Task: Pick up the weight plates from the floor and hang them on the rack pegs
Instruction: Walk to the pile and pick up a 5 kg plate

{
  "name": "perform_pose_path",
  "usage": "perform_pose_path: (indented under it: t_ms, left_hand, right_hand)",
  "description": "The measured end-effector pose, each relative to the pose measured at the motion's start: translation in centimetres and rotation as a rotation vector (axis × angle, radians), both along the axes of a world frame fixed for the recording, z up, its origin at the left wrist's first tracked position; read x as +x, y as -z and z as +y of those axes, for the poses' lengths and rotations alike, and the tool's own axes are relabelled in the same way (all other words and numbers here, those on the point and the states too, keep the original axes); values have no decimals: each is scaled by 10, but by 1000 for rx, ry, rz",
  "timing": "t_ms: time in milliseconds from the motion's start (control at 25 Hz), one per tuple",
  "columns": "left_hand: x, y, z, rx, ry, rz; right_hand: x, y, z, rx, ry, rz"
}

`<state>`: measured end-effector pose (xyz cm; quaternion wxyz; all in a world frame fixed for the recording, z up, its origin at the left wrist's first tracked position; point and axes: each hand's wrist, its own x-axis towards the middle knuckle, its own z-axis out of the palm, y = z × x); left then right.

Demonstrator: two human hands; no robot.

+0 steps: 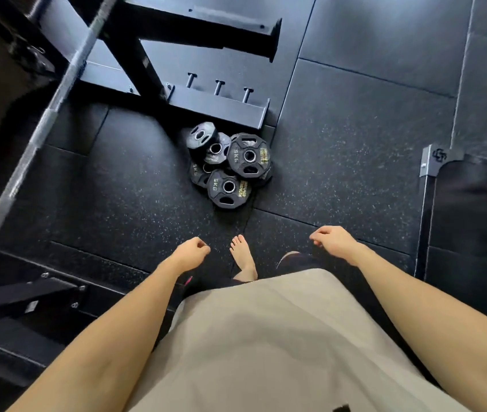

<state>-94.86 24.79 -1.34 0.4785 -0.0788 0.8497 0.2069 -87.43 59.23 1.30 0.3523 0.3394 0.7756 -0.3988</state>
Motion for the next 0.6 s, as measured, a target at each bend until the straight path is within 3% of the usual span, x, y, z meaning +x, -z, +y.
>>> perform_pose_path:
  t_ms: [320,600]
  left_hand:
    - [-124,46,55,52,-315,-108]
    - [-200,160,131,46,-607,-153]
  right_hand:
    - [-208,40,64,2,-66,-58]
    - [-375,179,101,-15,-208,-116]
